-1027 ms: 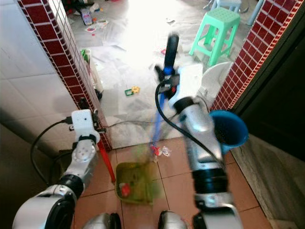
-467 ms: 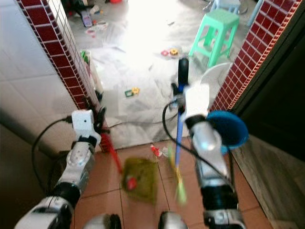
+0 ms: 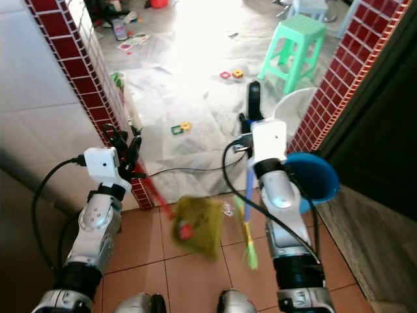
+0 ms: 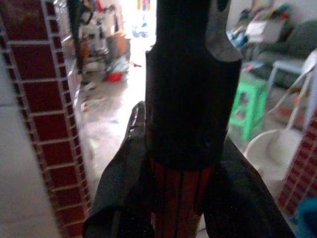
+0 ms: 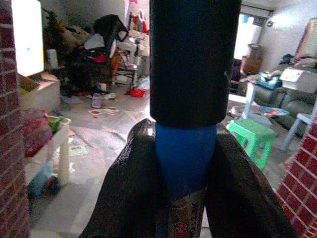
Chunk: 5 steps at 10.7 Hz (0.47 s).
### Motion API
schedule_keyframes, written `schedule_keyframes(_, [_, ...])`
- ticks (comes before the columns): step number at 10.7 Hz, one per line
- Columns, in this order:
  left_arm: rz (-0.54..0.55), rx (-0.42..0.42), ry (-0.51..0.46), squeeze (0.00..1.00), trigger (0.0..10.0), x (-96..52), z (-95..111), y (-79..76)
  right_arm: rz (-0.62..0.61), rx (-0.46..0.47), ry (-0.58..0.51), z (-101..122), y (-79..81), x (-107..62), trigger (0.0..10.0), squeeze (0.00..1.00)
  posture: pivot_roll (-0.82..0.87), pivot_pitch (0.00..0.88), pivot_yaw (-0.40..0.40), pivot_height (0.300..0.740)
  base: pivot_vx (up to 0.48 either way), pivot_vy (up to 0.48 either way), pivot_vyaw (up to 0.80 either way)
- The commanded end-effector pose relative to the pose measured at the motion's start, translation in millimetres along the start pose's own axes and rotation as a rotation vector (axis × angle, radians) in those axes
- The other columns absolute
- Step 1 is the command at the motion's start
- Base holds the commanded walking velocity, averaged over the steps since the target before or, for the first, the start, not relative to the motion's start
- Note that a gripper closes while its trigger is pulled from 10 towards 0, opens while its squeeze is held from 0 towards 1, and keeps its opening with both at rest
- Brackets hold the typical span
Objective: Sweep floor
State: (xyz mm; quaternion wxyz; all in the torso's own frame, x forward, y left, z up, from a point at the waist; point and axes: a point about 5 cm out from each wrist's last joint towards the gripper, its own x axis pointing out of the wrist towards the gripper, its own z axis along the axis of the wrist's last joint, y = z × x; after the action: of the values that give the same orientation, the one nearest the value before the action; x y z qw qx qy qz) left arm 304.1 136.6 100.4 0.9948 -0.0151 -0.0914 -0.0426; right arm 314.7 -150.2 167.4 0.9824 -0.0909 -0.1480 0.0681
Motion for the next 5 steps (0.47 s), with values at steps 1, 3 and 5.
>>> schedule_keyframes(1, [0.023, 0.012, -0.028, 0.0, 10.0, 3.2, 10.9, 4.0, -0.022, -0.009, -0.009, 2.1, -4.6, 1.0, 10.0, 0.0, -0.11, 0.055, 0.052, 0.74, 0.0, 0.0, -0.8])
schedule_keyframes(3, [0.057, 0.038, -0.037, 0.0, 10.0, -6.8, 18.1, 7.5, -0.015, 0.013, -0.016, 2.1, -0.2, 3.0, 10.0, 0.0, -0.11, 0.057, 0.06, 0.74, 0.0, 0.0, -0.79])
schedule_keyframes(5, [0.092, 0.021, -0.005, 0.0, 10.0, -10.0, 17.0, 7.1, 0.0, 0.045, -0.008, 0.9, 8.1, 6.5, 10.0, 0.0, -0.11, 0.055, 0.054, 0.74, 0.0, 0.0, 0.0])
